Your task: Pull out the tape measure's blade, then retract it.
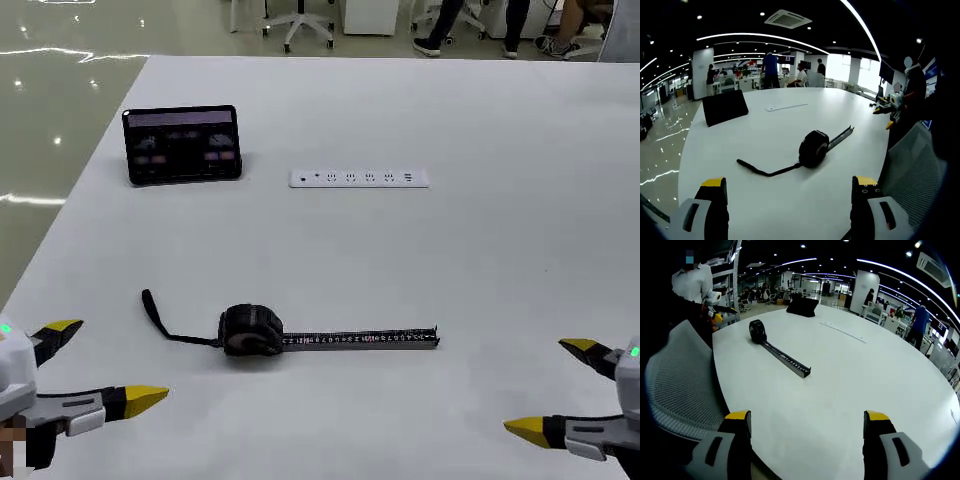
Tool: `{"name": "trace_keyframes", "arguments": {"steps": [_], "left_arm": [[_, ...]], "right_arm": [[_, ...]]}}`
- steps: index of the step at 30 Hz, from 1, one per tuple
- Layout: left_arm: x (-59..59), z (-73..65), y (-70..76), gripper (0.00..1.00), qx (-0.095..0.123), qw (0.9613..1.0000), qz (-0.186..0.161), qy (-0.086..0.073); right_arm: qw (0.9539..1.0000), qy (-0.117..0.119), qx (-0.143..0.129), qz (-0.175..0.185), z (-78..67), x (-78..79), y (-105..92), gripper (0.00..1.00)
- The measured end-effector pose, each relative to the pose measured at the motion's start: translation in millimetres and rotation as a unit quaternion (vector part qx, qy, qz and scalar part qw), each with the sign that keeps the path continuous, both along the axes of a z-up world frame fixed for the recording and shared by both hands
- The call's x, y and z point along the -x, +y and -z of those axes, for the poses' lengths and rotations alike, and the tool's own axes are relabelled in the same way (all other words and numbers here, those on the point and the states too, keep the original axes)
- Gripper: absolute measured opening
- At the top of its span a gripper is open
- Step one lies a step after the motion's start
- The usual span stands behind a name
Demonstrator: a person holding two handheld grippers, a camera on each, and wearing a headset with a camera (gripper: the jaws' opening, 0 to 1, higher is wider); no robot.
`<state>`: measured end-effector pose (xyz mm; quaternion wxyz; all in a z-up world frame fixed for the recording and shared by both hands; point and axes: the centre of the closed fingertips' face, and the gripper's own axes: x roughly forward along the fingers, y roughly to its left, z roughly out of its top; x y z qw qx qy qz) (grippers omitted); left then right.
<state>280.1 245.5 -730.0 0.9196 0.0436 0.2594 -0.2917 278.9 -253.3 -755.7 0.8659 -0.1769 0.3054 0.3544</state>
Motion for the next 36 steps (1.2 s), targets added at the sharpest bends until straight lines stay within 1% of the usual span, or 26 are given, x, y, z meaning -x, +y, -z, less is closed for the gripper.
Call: {"name": "trace_keyframes", "arguments": {"steps": [4, 6, 7, 8, 9, 10, 11, 14, 20, 21, 22, 24, 26, 28, 30, 31, 32, 33, 34, 36], "left_arm": [[17.0, 1.3, -0.6, 1.0, 0.001, 1.0, 0.0, 0.001], [22.1, 3.9, -0.8, 1.0, 0.0, 1.0, -0.002, 0.005], [24.4, 5.9, 0.2, 1.0, 0.001, 0.9999, -0.006, 0.008], [27.8, 8.5, -0.1, 1.0, 0.002, 0.9998, -0.007, 0.019], [29.5, 11.1, 0.0, 1.0, -0.001, 0.9996, -0.006, 0.027], [29.9, 11.1, -0.2, 1.0, -0.005, 0.9997, -0.007, 0.021], [29.4, 10.1, -0.5, 1.0, -0.007, 0.9998, -0.005, 0.016], [27.8, 9.0, -3.0, 1.0, -0.012, 0.9998, 0.0, 0.014], [20.9, 4.3, -4.6, 1.0, -0.009, 0.9999, 0.005, 0.005], [18.5, 2.6, -4.9, 1.0, -0.007, 1.0, 0.007, -0.003], [16.4, 0.9, -5.3, 1.0, -0.006, 0.9999, 0.008, -0.01], [14.6, 1.2, -5.1, 1.0, -0.003, 0.9999, 0.008, -0.008], [12.3, 3.6, -1.8, 1.0, -0.006, 1.0, 0.003, -0.006], [12.4, 3.1, -1.8, 1.0, -0.002, 1.0, 0.0, -0.006], [13.5, 2.4, -0.9, 1.0, 0.001, 0.9999, -0.004, -0.009], [14.2, 1.2, -0.6, 1.0, -0.002, 0.9998, -0.006, -0.017], [14.8, 1.5, 0.1, 1.0, -0.003, 0.9998, -0.007, -0.018], [14.8, 1.8, 1.0, 1.0, -0.001, 0.9998, -0.009, -0.016], [14.9, 4.3, 2.9, 1.0, 0.005, 0.9998, -0.016, -0.006], [14.0, 6.7, 5.6, 1.0, -0.001, 0.9998, -0.019, -0.004]], "right_arm": [[0.9997, -0.001, -0.011, 0.022, -4.4, 10.8, -13.1, 0.97], [0.9997, -0.006, -0.011, 0.023, -7.5, 13.8, -14.3, 1.0], [0.9996, -0.006, -0.012, 0.025, -8.6, 15.0, -15.8, 1.0], [0.9995, -0.004, -0.013, 0.027, -12.2, 17.8, -13.3, 1.0], [0.9996, -0.004, -0.013, 0.027, -12.6, 18.5, -13.0, 1.0], [0.9996, -0.005, -0.01, 0.027, -13.9, 19.1, -12.3, 1.0], [0.9996, -0.003, -0.008, 0.026, -13.9, 19.5, -12.3, 1.0], [0.9997, -0.004, -0.006, 0.022, -15.9, 19.2, -12.3, 1.0], [0.9998, -0.008, -0.005, 0.016, -17.1, 19.7, -14.5, 1.0], [0.9999, -0.009, 0.001, 0.013, -15.6, 21.6, -14.5, 1.0], [0.9999, -0.007, 0.001, 0.009, -14.9, 23.7, -13.4, 1.0], [1.0, -0.005, 0.0, 0.008, -14.0, 26.5, -14.5, 1.0], [0.9999, -0.003, -0.002, 0.012, -13.2, 28.6, -15.3, 1.0], [0.9999, -0.002, -0.003, 0.014, -12.4, 29.3, -17.3, 1.0], [0.9999, 0.001, -0.003, 0.015, -10.0, 30.1, -19.1, 1.0], [0.9999, 0.0, -0.002, 0.014, -9.9, 29.7, -19.3, 1.0], [0.9999, -0.002, -0.003, 0.013, -10.0, 29.0, -19.2, 1.0], [0.9999, -0.003, -0.005, 0.011, -10.5, 28.1, -18.6, 1.0], [0.9999, -0.003, -0.004, 0.01, -10.4, 26.8, -18.5, 1.0], [0.9999, -0.005, -0.001, 0.012, -9.1, 23.2, -20.4, 1.0]]}}
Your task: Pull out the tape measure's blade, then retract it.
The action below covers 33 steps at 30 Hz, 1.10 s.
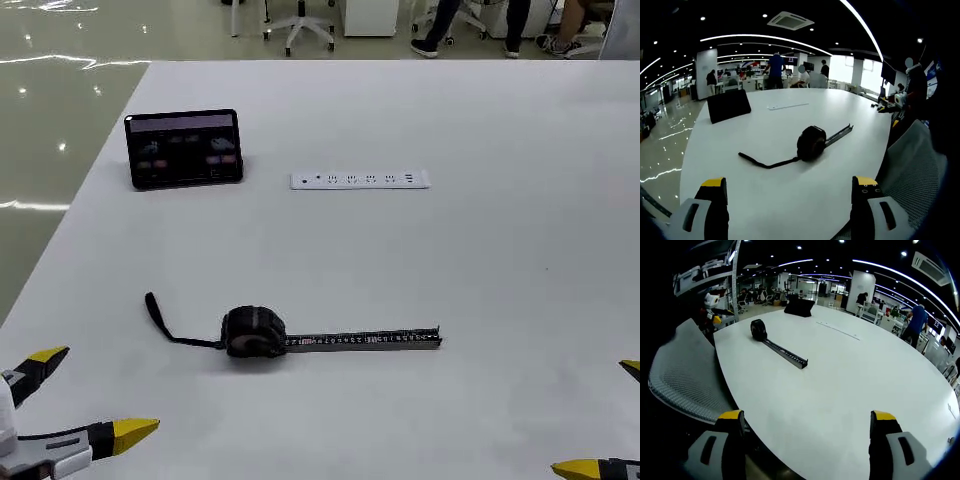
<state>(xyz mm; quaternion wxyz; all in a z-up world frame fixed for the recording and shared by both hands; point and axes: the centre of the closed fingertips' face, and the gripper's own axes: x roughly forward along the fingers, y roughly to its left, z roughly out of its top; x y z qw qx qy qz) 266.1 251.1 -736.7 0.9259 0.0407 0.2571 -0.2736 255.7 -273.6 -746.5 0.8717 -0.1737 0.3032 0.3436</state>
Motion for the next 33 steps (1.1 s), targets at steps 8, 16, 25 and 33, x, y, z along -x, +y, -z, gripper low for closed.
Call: {"name": "trace_keyframes", "arguments": {"steps": [8, 16, 25, 33], "left_arm": [[-10.8, -0.5, -2.9, 1.0, -0.005, 0.9998, -0.019, 0.005], [-25.1, -4.3, -39.1, 1.0, -0.009, 1.0, -0.002, 0.001], [-53.2, -6.2, -71.4, 1.0, 0.054, 0.9958, -0.061, 0.041], [-82.9, -14.3, -81.0, 1.0, 0.016, 0.994, -0.106, -0.021]], "right_arm": [[0.9997, 0.003, 0.011, -0.021, 0.3, -8.1, 5.5, 1.0], [0.9979, 0.014, 0.024, -0.058, -4.6, -25.5, 13.7, 1.0], [0.9926, 0.014, 0.041, -0.114, -6.0, -43.9, 37.4, 0.99], [0.9814, 0.03, 0.08, -0.172, 7.1, -57.6, 57.6, 1.0]]}}
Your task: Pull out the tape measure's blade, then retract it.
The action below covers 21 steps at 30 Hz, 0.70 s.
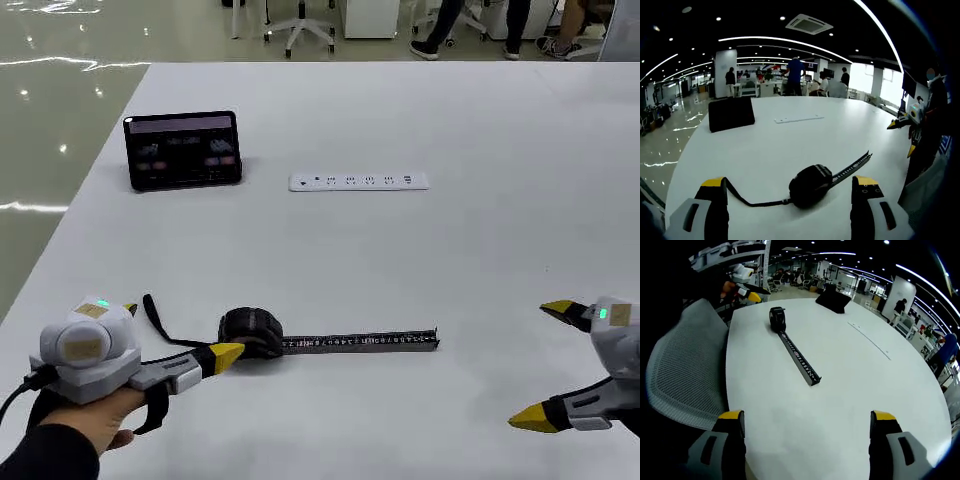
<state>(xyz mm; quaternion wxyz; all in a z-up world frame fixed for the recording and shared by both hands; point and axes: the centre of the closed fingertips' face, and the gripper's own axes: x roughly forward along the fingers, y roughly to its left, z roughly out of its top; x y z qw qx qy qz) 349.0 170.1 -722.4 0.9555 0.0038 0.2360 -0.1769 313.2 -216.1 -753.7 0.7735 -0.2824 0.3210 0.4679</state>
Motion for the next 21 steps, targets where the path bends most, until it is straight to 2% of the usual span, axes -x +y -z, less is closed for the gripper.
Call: {"name": "trace_keyframes", "arguments": {"steps": [3, 5, 6, 8, 15, 17, 19, 21], "left_arm": [[-5.3, 4.5, -1.0, 1.0, 0.002, 0.9997, -0.023, 0.0], [-11.1, 11.2, 0.7, 1.0, -0.009, 0.9995, -0.03, -0.004], [-12.7, 14.1, -0.2, 1.0, -0.008, 0.9995, -0.032, -0.001], [-13.0, 17.9, -6.3, 1.0, -0.002, 0.9994, -0.033, 0.003], [-7.0, 29.9, -30.4, 1.0, 0.002, 0.9994, -0.033, -0.007], [-5.9, 36.3, -37.0, 1.0, 0.001, 0.9996, -0.028, -0.001], [-7.1, 38.3, -41.9, 1.0, 0.0, 0.9997, -0.023, -0.001], [-11.6, 42.8, -46.6, 1.0, 0.006, 0.9997, -0.022, 0.01]], "right_arm": [[0.9998, 0.0, 0.008, -0.017, 0.7, -7.7, 8.4, 1.0], [0.9996, 0.004, 0.012, -0.026, 1.5, -13.4, 14.3, 1.0], [0.9994, 0.005, 0.013, -0.03, 2.1, -15.6, 16.8, 0.99], [0.9988, 0.012, 0.021, -0.043, 6.6, -22.0, 20.2, 0.99], [0.9956, 0.022, 0.036, -0.083, 18.5, -39.8, 41.5, 0.99], [0.9941, 0.03, 0.042, -0.096, 23.4, -42.6, 48.2, 0.97], [0.993, 0.033, 0.044, -0.105, 28.3, -46.4, 52.9, 0.94], [0.9918, 0.038, 0.047, -0.112, 34.7, -51.4, 58.2, 0.92]]}}
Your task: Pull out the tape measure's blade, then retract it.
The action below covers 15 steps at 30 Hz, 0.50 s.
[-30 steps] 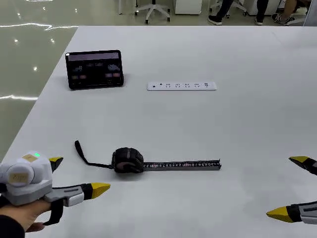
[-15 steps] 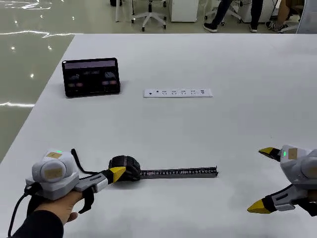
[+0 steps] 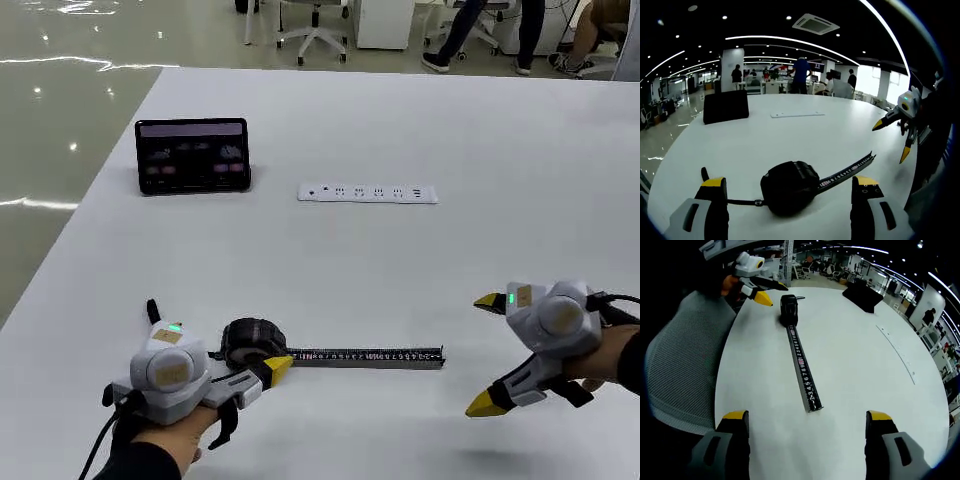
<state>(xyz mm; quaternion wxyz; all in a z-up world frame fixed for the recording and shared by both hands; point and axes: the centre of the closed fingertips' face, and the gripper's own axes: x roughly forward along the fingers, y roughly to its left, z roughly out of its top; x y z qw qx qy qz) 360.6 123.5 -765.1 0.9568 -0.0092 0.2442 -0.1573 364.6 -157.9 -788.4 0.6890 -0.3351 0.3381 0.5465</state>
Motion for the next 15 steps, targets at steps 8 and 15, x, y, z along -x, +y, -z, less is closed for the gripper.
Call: {"name": "trace_keyframes", "arguments": {"steps": [8, 15], "left_arm": [[-12.4, -2.4, -4.2, 1.0, -0.005, 0.9991, -0.028, -0.03], [-7.3, 2.6, -10.6, 1.0, 0.012, 0.9987, -0.033, -0.037]], "right_arm": [[0.9994, 0.009, 0.014, -0.031, 16.2, -13.2, 17.6, 0.91], [0.9978, 0.018, 0.038, -0.05, 27.8, -21.1, 16.8, 0.78]]}}
